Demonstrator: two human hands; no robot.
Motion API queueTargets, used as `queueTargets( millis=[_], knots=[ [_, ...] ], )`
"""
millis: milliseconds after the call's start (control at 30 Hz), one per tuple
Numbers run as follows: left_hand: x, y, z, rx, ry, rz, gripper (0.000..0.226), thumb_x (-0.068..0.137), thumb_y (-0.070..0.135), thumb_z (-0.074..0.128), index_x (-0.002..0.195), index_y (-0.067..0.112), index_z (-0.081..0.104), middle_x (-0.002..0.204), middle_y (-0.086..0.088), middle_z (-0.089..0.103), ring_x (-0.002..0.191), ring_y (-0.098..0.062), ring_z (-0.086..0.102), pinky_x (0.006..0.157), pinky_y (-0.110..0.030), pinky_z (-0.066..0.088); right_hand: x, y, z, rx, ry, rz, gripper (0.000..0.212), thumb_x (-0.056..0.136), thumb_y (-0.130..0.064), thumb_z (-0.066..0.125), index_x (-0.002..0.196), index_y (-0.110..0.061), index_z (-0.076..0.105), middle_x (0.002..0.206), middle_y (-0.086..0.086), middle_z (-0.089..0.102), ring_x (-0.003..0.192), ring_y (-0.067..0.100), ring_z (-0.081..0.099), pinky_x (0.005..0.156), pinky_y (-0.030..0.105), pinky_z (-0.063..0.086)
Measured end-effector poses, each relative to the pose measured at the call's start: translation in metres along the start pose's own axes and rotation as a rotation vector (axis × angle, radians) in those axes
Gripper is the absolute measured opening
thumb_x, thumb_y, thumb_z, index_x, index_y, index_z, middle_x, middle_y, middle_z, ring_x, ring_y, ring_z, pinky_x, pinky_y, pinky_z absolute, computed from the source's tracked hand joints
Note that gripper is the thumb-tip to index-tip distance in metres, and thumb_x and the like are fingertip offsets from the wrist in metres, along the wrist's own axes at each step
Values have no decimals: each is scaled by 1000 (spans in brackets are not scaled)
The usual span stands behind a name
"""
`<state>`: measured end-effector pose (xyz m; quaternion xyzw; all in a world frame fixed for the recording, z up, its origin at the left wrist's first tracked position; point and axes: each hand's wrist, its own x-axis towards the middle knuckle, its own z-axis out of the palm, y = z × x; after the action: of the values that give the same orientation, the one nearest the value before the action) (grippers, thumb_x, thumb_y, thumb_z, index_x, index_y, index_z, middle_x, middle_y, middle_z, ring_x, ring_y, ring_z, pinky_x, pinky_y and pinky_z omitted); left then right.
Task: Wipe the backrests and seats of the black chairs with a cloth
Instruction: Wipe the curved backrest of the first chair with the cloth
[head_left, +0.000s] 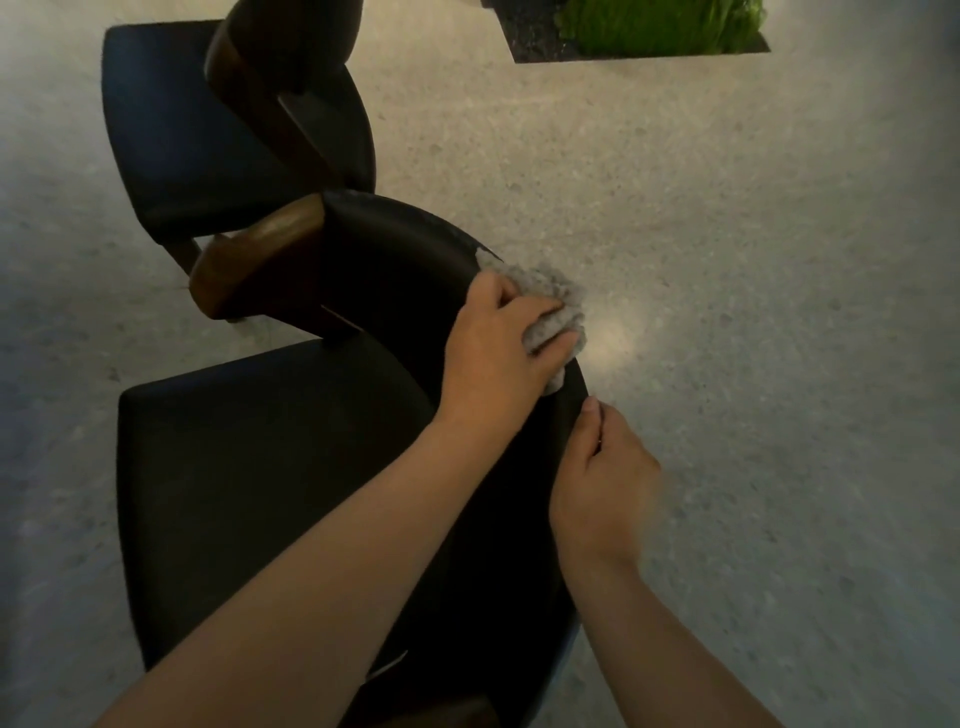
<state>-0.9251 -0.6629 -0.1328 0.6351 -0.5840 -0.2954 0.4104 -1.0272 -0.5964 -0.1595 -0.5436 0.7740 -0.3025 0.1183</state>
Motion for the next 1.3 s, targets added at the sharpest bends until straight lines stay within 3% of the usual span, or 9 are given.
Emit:
queueTargets(
  millis=[200, 333, 433, 600, 700, 833, 1000, 1300],
  knots=[
    [-9, -15, -8, -72, 174, -129, 14, 87, 27, 70, 96, 17, 65, 110, 7, 49, 96, 6, 50, 82, 0, 39, -1, -3, -2, 6, 14, 30, 44, 97, -38, 34, 75, -14, 63, 61, 1, 59, 51, 14, 45, 46, 20, 20],
    [-14, -34, -16, -68, 233, -222, 12, 88, 28, 69, 96, 19, 63, 109, 5, 50, 96, 7, 51, 80, 0, 39, -1, -4, -2, -1, 11, 29, 39, 99, -33, 38, 75, -15, 63, 59, -6, 53, 48, 7, 39, 48, 15, 18],
    [-17, -32, -21, -92, 282, -192, 12, 88, 26, 70, 95, 20, 63, 109, 3, 51, 96, 5, 51, 82, -2, 40, -1, -5, -2, -2, 9, 23, 38, 100, -31, 40, 74, -14, 63, 58, -10, 47, 46, -1, 35, 48, 15, 17],
    [-8, -7, -11, -75, 221, -42, 17, 86, 28, 73, 95, 16, 64, 107, 6, 48, 93, 4, 50, 82, -6, 41, 0, -3, -1, -1, 6, 17, 51, 96, -43, 28, 79, -11, 64, 62, 4, 60, 51, 17, 48, 47, 22, 19],
    [0, -8, 1, -62, 166, -112, 19, 86, 33, 71, 93, 17, 62, 109, 8, 47, 93, -2, 52, 82, -13, 46, -1, -4, -1, 2, 7, 18, 53, 96, -44, 27, 79, -11, 64, 61, 2, 59, 50, 16, 47, 48, 22, 21],
    [-5, -17, 2, -156, 244, -192, 15, 89, 28, 69, 87, 17, 59, 106, 6, 50, 91, 2, 53, 77, -4, 42, -1, -6, -1, 0, 32, 23, 47, 97, -39, 33, 78, -10, 66, 60, 3, 59, 49, 15, 46, 48, 22, 21],
    [-22, -50, -2, -280, 305, -402, 8, 92, 24, 64, 86, 26, 58, 104, 6, 53, 88, 8, 54, 74, 0, 41, -1, -5, -3, 6, 27, 34, 36, 102, -25, 45, 75, -11, 65, 56, -12, 43, 44, -1, 35, 46, 17, 17],
    [-27, -76, 6, -327, 318, -501, 9, 93, 25, 62, 89, 31, 58, 105, 9, 53, 89, 12, 54, 71, -5, 46, -2, -4, -3, 22, -2, 39, 36, 101, -27, 42, 72, -15, 60, 51, -15, 36, 43, 0, 33, 47, 17, 19]
  ],
)
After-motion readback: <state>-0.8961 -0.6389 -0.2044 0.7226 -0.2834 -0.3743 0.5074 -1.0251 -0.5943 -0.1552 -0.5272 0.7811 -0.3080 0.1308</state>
